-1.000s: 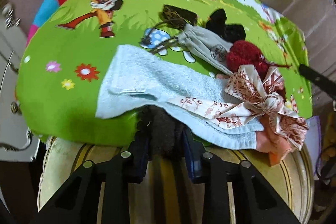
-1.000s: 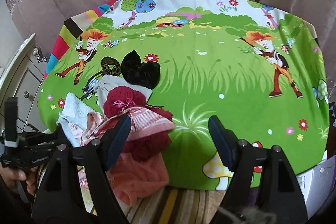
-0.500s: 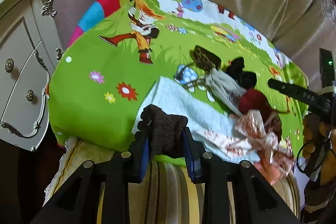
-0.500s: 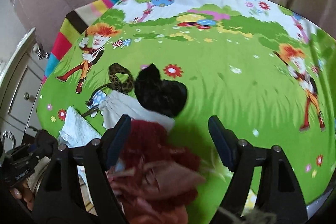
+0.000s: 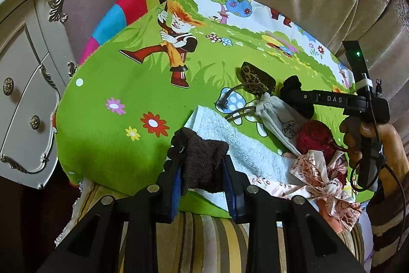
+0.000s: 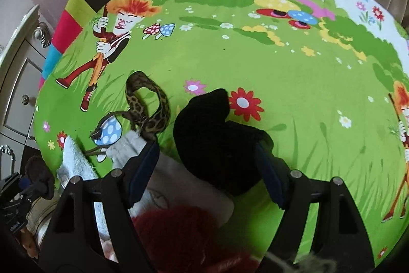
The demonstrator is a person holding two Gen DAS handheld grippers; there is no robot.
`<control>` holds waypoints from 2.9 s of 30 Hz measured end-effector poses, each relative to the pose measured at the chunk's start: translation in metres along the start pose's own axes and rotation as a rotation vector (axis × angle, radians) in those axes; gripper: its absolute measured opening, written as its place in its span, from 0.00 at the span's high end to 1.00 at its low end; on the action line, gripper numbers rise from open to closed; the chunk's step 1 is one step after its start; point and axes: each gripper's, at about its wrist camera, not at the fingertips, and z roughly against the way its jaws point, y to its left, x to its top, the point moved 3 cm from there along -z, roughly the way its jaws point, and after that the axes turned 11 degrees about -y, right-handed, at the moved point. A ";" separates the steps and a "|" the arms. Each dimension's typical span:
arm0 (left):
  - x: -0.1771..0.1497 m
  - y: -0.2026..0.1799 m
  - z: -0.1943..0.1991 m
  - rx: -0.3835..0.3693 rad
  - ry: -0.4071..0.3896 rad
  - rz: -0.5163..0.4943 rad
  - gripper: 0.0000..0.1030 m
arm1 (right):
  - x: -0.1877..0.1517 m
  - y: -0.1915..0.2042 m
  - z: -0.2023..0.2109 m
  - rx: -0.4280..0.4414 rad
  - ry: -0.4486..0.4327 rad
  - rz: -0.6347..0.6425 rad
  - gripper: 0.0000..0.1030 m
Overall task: Organize soft objects
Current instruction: 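Grasp the black plush item with the right gripper while the left holds the glove, then carry the brown glove and black plush over the box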
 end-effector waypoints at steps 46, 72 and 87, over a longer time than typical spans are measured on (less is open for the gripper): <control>-0.034 -0.068 0.038 0.219 -0.009 -0.275 0.71 | -0.102 -0.032 0.171 0.316 -0.199 -0.258 0.86; -0.104 -0.203 0.107 -0.023 0.049 -0.478 0.75 | -0.229 -0.052 0.265 0.175 -0.083 -0.227 0.86; -0.178 -0.349 0.116 -0.290 0.348 -0.874 0.75 | -0.312 -0.094 0.292 0.173 0.260 -0.266 0.86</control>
